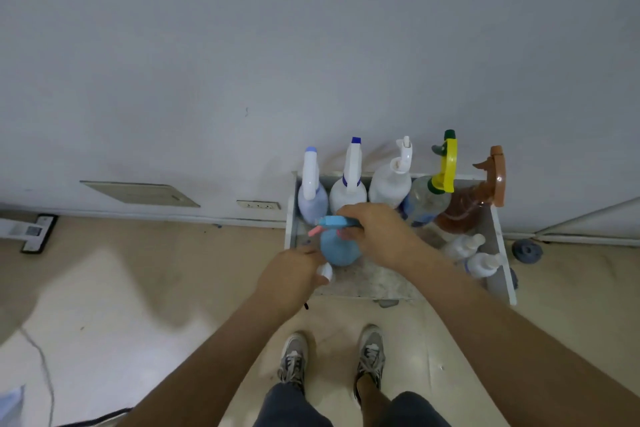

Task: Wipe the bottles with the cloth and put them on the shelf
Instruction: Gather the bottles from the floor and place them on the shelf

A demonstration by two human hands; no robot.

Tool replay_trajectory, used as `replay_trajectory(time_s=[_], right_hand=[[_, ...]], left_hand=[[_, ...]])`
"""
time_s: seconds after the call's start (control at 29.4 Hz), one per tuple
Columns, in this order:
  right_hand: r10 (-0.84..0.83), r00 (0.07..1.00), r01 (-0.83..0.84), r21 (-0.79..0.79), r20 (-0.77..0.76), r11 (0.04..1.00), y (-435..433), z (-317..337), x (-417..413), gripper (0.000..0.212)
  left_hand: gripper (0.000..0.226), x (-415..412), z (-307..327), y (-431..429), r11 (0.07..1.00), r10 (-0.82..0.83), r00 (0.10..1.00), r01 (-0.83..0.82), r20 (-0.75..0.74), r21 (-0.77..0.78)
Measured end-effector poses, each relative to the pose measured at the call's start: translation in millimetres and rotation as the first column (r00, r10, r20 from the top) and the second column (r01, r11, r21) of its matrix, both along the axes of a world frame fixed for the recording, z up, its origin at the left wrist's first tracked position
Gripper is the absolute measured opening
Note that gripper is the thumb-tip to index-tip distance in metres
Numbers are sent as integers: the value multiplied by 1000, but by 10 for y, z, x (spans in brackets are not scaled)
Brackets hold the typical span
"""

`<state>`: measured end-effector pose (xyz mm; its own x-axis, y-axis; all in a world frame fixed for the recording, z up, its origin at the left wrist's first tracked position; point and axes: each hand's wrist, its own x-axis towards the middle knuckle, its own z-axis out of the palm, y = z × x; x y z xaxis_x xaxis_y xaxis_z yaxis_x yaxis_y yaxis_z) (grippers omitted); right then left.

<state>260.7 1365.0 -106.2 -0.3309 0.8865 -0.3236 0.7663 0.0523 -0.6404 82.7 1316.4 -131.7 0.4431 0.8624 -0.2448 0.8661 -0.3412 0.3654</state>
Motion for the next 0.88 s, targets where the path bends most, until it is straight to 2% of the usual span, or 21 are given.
replay_trajectory(time_s=[0.1,0.27,0.34,0.41,0.51,0.61,0.68,0.75,0.82,0.88], right_hand=[[27,999,-27,-25,-32,999,0,-14,-203,20],[101,995,-100,39,-17,994,-37,-48,-465,27],[99,995,-97,56,-25,994,-37,-35,-531,28],[75,996,-74,37,-50,997,-27,2,-532,32],[39,992,-45,-49,-119,998,-76,152,-410,60],[-121,975,109,-73,-187,991,-161,300,-37,55],[-138,986,129,-96,-99,987,-305,329,309,59],[-47,998,53,-154,45,987,-520,267,526,65],[-36,997,46,-155,65,987,-710,102,555,67],[-133,991,135,-69,30,988,-808,-73,533,61]], left_hand=[[19,-30,-72,-174,997,-74,996,74,-38,-17],[27,56,-70,-260,995,-96,994,95,-56,-30],[26,73,-59,-281,996,-89,996,89,-12,-26],[26,123,-43,-278,998,-42,999,42,18,-39],[37,203,30,-255,998,-34,999,35,23,-42],[38,313,54,-219,999,-45,997,45,61,11],[38,407,73,-179,999,-34,998,34,55,-4],[38,536,87,-127,1000,-12,999,13,52,-28],[35,688,115,-75,1000,9,996,-8,84,-17],[30,829,114,-34,999,32,993,-31,115,-14]])
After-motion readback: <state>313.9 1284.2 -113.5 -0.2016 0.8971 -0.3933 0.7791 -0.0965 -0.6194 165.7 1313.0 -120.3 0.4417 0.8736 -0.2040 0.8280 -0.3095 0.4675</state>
